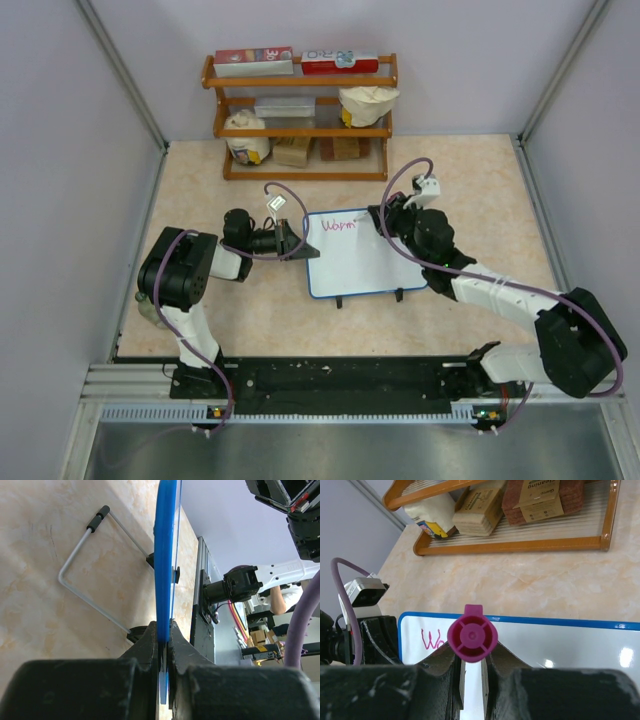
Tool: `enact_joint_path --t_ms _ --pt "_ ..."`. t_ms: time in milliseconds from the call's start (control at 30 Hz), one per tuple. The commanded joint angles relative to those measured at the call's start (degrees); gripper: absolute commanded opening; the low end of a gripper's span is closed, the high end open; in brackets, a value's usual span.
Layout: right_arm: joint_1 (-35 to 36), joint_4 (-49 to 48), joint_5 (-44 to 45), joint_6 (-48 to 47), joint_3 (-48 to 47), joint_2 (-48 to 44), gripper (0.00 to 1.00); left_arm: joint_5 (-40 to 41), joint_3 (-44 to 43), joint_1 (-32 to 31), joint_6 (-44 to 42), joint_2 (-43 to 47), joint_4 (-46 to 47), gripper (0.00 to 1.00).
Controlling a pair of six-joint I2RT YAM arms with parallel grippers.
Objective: Write a sentence on the whiteboard
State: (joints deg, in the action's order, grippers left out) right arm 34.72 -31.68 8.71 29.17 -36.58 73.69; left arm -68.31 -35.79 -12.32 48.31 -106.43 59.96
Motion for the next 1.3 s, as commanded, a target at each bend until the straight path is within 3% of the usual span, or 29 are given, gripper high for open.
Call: enact_joint_path --t_ms 0,633,1267 --pt "-0.2 -0.6 0.6 -0.3 -1.6 0.1 0.00 0.0 -1.0 0.1 0.2 -0.4 0.8 0.00" --pt "-2.0 4.6 3.9 -1.2 0.5 -2.9 0.00 0.1 -0.9 0.1 0.2 -0.4 0.8 0.00" --pt "-2.1 -0.7 -0.7 0.7 -2.1 -2.9 0.00 0.0 -0.9 0.1 0.3 -0.5 0.6 0.00"
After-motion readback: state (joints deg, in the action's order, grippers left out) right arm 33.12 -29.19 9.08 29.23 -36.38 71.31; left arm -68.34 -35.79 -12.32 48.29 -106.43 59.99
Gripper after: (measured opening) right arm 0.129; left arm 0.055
